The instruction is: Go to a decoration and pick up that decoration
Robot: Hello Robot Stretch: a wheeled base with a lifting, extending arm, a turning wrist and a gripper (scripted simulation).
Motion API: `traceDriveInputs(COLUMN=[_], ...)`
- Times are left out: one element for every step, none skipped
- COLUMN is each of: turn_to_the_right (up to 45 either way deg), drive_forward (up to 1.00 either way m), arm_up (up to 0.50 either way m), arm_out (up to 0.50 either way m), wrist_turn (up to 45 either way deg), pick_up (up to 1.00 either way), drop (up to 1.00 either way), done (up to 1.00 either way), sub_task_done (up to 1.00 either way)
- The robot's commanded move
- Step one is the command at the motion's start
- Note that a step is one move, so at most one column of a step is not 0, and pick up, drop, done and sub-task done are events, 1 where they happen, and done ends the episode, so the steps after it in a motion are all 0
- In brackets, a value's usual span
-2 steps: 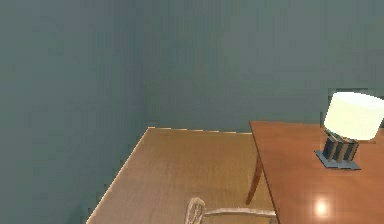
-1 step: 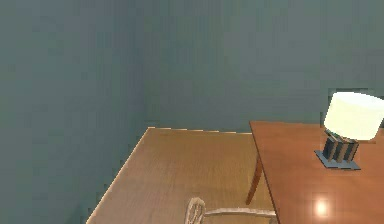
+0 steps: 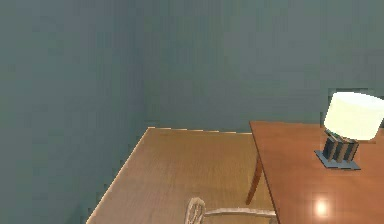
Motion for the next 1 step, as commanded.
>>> traceDriveInputs(turn_to_the_right=[0.0], drive_forward=[0.0], arm_up=[0.0], arm_out=[0.0], wrist_turn=[21.0], pick_up=[0.0], drop=[0.0], done=[0.0], sub_task_done=[0.0])
